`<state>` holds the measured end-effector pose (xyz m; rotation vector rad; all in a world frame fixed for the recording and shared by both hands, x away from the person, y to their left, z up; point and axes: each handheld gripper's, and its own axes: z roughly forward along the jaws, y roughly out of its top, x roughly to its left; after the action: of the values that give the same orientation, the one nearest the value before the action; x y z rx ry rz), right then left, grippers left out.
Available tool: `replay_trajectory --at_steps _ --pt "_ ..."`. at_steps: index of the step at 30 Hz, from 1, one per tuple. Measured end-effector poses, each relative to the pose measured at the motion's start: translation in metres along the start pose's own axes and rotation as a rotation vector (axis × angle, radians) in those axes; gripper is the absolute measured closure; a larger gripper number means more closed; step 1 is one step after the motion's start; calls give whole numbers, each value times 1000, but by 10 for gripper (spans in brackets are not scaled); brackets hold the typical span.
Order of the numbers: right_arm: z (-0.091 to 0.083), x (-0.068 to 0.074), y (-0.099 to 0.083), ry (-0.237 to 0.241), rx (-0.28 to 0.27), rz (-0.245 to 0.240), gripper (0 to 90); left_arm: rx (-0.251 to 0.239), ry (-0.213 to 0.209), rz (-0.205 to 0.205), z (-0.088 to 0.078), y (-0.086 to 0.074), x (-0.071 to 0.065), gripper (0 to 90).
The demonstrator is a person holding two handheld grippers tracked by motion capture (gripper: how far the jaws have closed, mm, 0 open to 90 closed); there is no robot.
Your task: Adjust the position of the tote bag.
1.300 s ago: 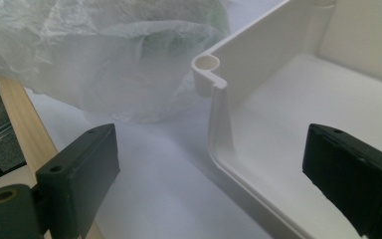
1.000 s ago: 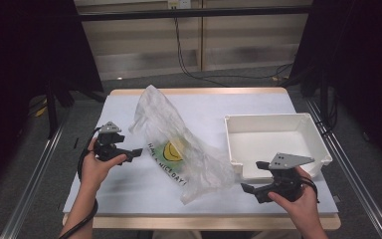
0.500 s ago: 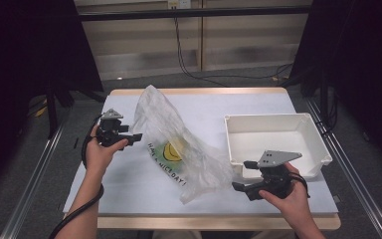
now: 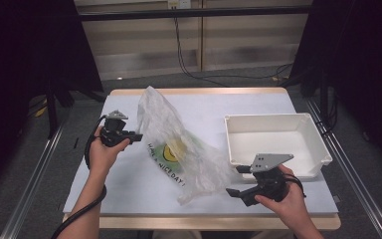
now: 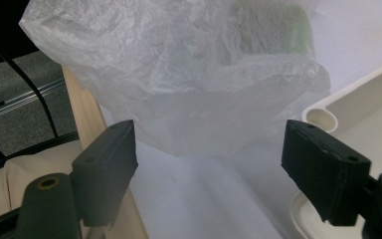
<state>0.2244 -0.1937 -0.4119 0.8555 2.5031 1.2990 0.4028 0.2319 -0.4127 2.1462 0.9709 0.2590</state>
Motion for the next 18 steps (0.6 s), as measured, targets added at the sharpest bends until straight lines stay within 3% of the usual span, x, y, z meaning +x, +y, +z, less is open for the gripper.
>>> replay_trajectory --at_steps 4,5,11,18 --pt "-1 -2 -2 5 0 8 192 15 -13 0 -1 1 -1 792" --pt "-1 -2 -2 5 0 8 192 -1 -7 -9 -2 0 -1 792" --pt "-4 0 -7 -1 -20 18 126 10 6 -5 -6 0 -1 807" --pt "-4 2 -11 -19 -35 23 136 10 -1 -16 -9 -1 -2 816"
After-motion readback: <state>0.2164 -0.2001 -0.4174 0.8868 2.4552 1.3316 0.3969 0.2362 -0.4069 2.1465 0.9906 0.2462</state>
